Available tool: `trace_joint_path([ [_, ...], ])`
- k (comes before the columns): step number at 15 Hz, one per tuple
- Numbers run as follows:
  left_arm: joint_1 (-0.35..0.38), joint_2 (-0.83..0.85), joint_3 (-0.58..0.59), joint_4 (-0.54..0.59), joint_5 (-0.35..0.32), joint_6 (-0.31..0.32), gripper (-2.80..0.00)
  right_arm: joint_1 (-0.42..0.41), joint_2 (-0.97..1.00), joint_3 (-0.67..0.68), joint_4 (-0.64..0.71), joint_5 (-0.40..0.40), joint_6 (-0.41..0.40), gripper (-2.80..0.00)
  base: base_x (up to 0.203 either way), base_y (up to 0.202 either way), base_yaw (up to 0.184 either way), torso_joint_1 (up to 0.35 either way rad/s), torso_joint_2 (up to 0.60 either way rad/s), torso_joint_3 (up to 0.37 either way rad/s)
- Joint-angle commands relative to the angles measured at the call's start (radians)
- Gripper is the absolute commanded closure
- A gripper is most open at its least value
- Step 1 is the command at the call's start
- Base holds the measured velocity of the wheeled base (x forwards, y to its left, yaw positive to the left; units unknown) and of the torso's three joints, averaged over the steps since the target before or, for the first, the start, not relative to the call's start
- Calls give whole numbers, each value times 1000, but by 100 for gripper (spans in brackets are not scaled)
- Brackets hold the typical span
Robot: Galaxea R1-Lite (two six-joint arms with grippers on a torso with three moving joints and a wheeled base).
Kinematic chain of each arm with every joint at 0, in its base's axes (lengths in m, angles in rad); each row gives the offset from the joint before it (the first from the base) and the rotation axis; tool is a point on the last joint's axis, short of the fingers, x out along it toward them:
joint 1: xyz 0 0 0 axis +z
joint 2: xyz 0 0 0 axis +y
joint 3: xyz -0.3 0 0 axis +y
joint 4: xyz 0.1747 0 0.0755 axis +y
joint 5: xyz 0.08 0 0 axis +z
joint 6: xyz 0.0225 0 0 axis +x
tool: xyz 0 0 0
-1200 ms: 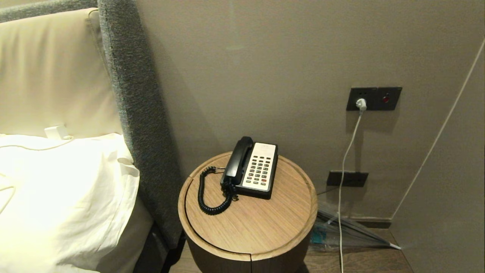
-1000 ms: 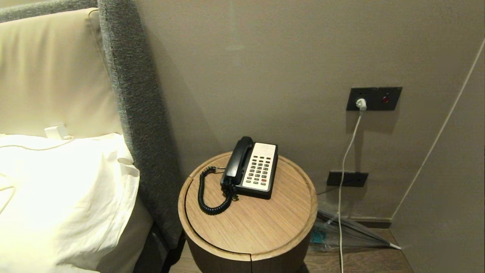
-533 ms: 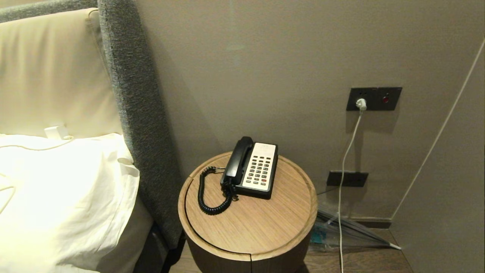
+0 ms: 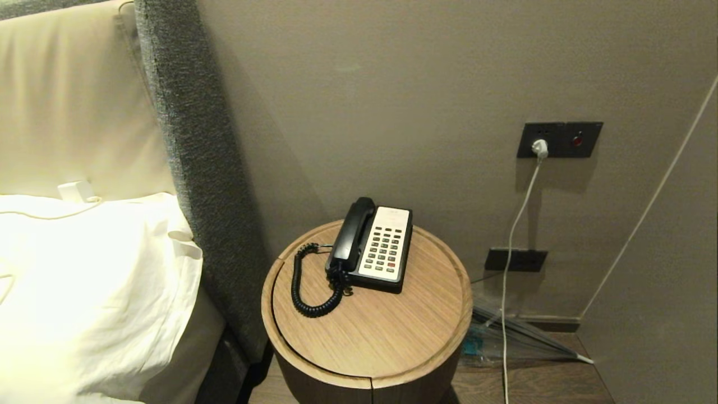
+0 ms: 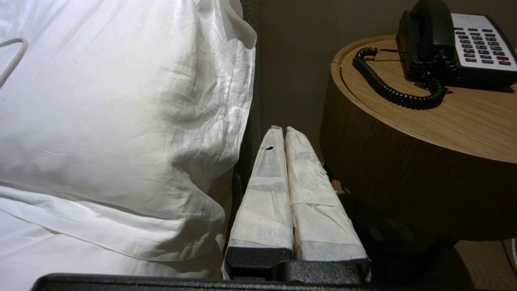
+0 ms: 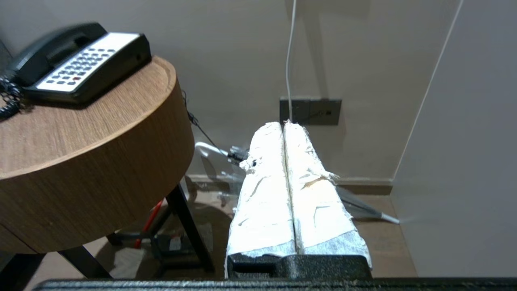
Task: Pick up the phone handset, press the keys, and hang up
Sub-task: Pick up the desk phone handset
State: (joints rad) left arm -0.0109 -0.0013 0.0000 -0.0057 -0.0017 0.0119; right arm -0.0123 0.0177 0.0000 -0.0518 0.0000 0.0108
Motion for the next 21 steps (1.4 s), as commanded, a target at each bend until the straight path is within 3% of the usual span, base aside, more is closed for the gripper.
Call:
trace_joint_path([
  [1,0,1,5,0,0,2,0,0,1,20,0,0,0,0,0,0,0,2,2,-188],
  [21,0,1,5,-2,0,-7,0,0,1,20,0,0,0,0,0,0,0,3,3,-195],
])
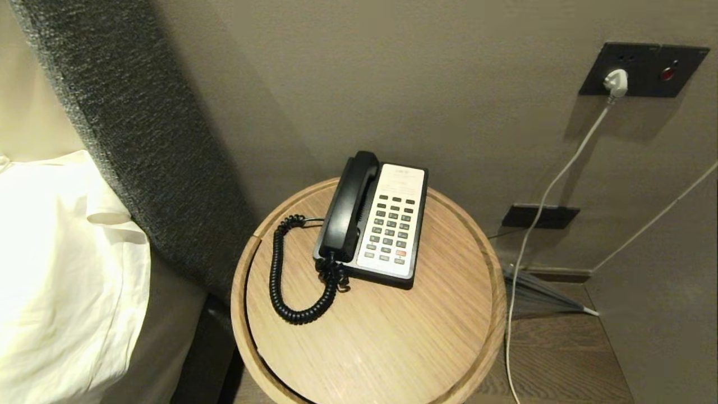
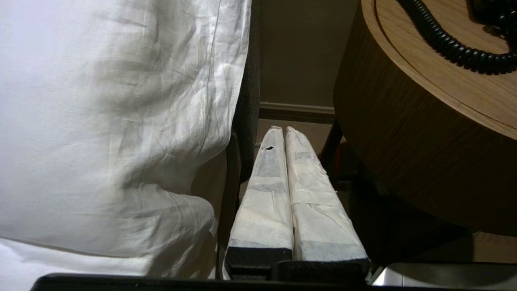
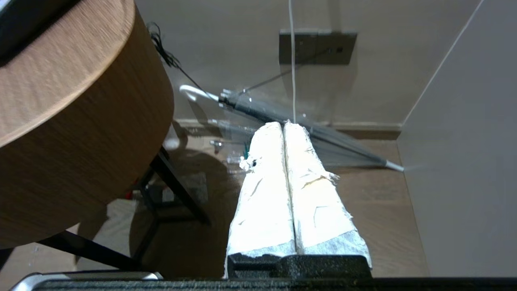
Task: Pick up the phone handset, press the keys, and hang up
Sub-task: Pick up the desk phone handset
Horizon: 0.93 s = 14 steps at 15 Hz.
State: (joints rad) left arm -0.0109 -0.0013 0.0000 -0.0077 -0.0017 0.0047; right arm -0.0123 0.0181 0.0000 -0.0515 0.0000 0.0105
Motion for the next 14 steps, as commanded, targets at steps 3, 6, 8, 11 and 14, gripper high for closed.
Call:
trace_joint_path([
  [3,0,1,6,-3,0,-2,0,0,0,20,-1,0,0,0,0,0,0,4,3,-199],
  [6,0,0,6,-5,0,-2,0,0,0,20,-1,0,0,0,0,0,0,3,2,-199],
  [8,0,1,7,-6,0,-4,0,0,0,20,-1,0,0,0,0,0,0,0,5,-171],
  [11,0,0,8,-6,0,-3,0,0,0,20,-1,0,0,0,0,0,0,0,0,-37],
  [14,0,1,8,-6,-1,3,0,0,0,20,-1,0,0,0,0,0,0,0,0,0],
])
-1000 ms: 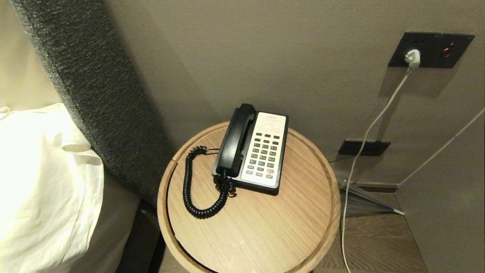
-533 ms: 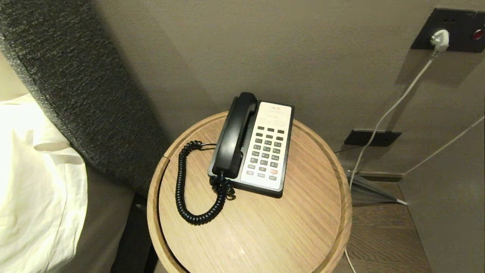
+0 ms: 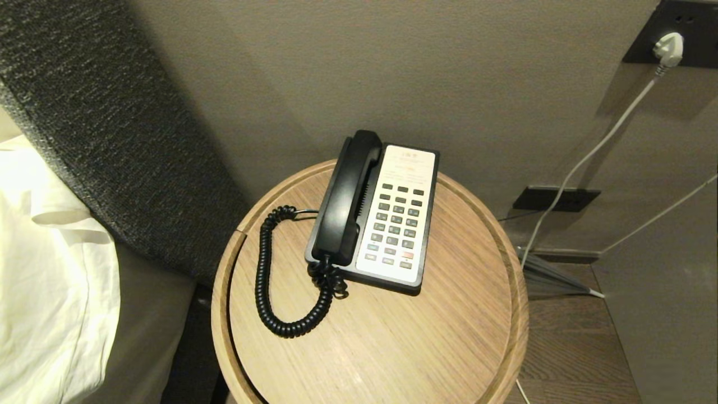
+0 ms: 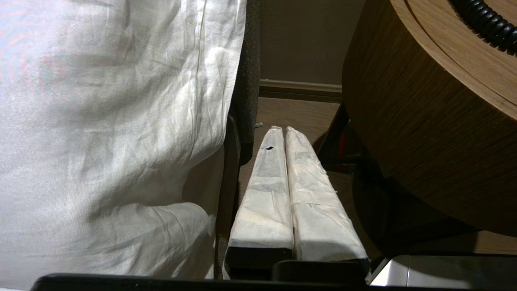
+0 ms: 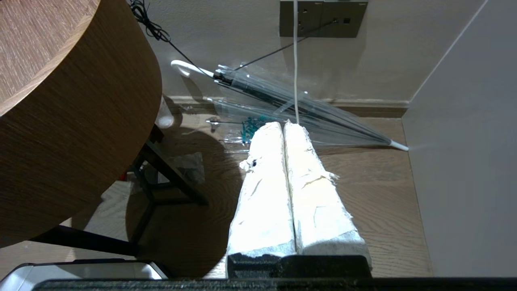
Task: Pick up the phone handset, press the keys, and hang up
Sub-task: Pick up the desk phone handset
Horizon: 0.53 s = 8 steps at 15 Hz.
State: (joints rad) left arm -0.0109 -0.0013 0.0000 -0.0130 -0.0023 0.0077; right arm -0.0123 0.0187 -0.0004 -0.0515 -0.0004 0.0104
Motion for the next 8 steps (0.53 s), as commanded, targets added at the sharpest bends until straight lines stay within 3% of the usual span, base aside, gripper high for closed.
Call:
trace_joint_path([
  [1,0,1,6,4,2,5,0,0,0,20,-1,0,0,0,0,0,0,0,0,0],
  [4,0,14,-69,14,-8,6,0,0,0,20,-1,0,0,0,0,0,0,0,0,0],
  [6,0,124,-294,70,-44,9,0,0,0,20,-1,0,0,0,0,0,0,0,0,0],
  [8,-1,369,-544,146,-83,10,0,0,0,20,-1,0,0,0,0,0,0,0,0,0],
])
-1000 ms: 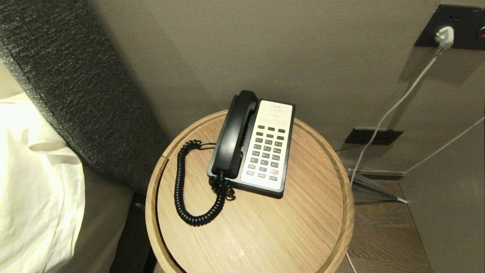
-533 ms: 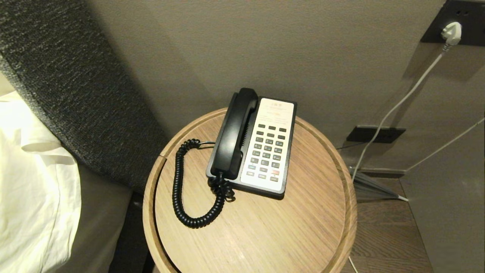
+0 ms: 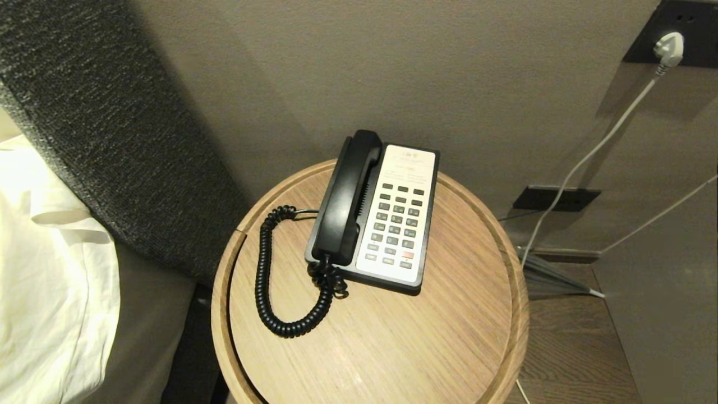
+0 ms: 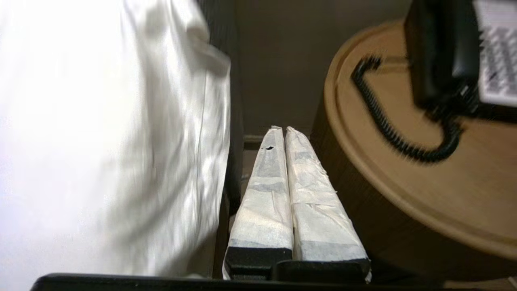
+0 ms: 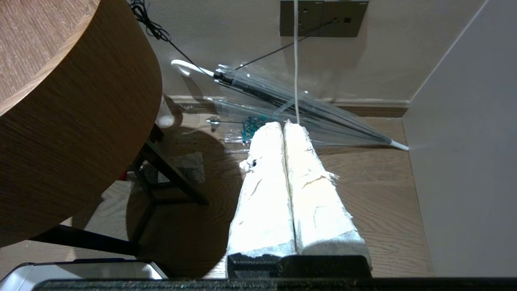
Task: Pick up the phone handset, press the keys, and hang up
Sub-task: Pick up the desk phone handset
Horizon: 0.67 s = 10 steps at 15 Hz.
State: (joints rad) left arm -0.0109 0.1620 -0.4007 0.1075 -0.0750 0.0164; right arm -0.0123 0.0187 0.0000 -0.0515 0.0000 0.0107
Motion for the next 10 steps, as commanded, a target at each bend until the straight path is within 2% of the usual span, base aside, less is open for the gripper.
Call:
trace_joint_path([
  [1,-4,355,-250,55,-34,1,0,0,0,20,-1,0,0,0,0,0,0,0,0,0],
  [3,-15,659,-437,102,-78,1,0,0,0,20,-1,0,0,0,0,0,0,0,0,0],
  [5,-68,914,-588,135,-86,-13,0,0,0,20,-1,0,0,0,0,0,0,0,0,0],
  [7,-198,1104,-705,167,-73,-32,0,0,0,20,-1,0,0,0,0,0,0,0,0,0],
  [9,-398,1224,-777,182,-4,-44,0,0,0,20,-1,0,0,0,0,0,0,0,0,0],
  [10,-463,1283,-824,191,40,-51,0,0,0,20,-1,0,0,0,0,0,0,0,0,0],
])
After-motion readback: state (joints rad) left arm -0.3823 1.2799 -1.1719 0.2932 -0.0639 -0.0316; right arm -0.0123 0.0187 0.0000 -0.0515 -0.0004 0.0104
